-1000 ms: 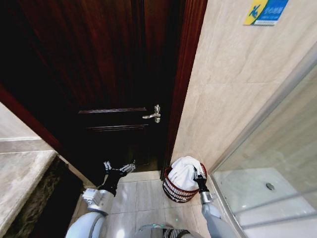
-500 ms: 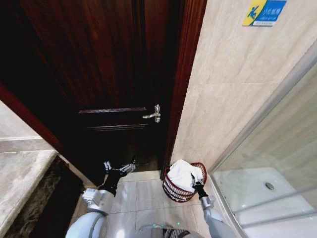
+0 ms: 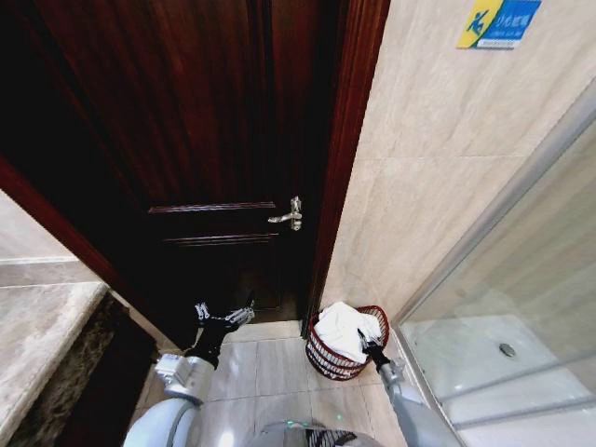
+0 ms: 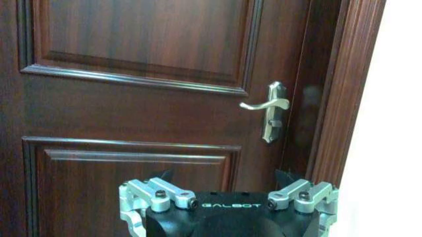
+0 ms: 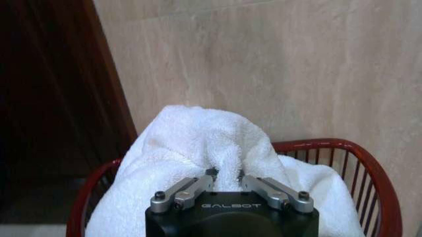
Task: Discard the used towel into the hamper.
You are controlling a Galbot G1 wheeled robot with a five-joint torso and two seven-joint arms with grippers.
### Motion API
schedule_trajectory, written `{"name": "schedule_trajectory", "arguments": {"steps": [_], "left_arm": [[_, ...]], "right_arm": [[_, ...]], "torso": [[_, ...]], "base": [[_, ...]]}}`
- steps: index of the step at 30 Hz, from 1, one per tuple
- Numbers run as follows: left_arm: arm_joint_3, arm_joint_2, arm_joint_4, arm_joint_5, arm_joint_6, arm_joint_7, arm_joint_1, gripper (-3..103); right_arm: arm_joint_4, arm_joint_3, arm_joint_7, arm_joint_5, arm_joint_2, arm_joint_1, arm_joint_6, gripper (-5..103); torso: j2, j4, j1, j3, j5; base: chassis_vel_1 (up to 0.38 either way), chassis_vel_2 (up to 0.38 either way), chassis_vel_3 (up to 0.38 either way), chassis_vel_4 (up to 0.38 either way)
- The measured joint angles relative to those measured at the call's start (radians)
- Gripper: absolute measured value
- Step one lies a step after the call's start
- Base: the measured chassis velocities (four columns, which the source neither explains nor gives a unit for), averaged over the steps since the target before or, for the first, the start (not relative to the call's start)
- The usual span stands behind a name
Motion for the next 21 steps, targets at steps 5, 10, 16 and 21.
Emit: {"name": "schedule_trajectory", "arguments": {"steps": [5, 10, 16, 21], "left_arm": [[0.0, 0.0, 0.0, 0.0, 0.0, 0.0, 0.0, 100], [0.0, 0.0, 0.0, 0.0, 0.0, 0.0, 0.0, 100], [0.0, 0.0, 0.0, 0.0, 0.0, 0.0, 0.0, 100], [0.0, 0.0, 0.0, 0.0, 0.0, 0.0, 0.0, 100]], "right_arm": [[-0.018, 0.002, 0.042, -0.092, 0.0, 0.027, -0.076, 8], [-0.037, -0.006, 0.057, -0.139, -0.001, 0.051, -0.136, 8], [-0.075, -0.008, 0.077, -0.204, 0.005, 0.101, -0.206, 8], [-0.144, 0.007, 0.085, -0.265, 0.013, 0.166, -0.241, 8]], "torso": [[0.0, 0.0, 0.0, 0.0, -0.0001], [0.0, -0.0001, 0.0, 0.0, -0.0001], [0.0, 0.0, 0.0, 0.0, -0.0001], [0.0, -0.0001, 0.0, 0.0, -0.0001]], "base": [[0.0, 0.0, 0.0, 0.0], [0.0, 0.0, 0.0, 0.0], [0.0, 0.0, 0.0, 0.0], [0.0, 0.0, 0.0, 0.0]]}}
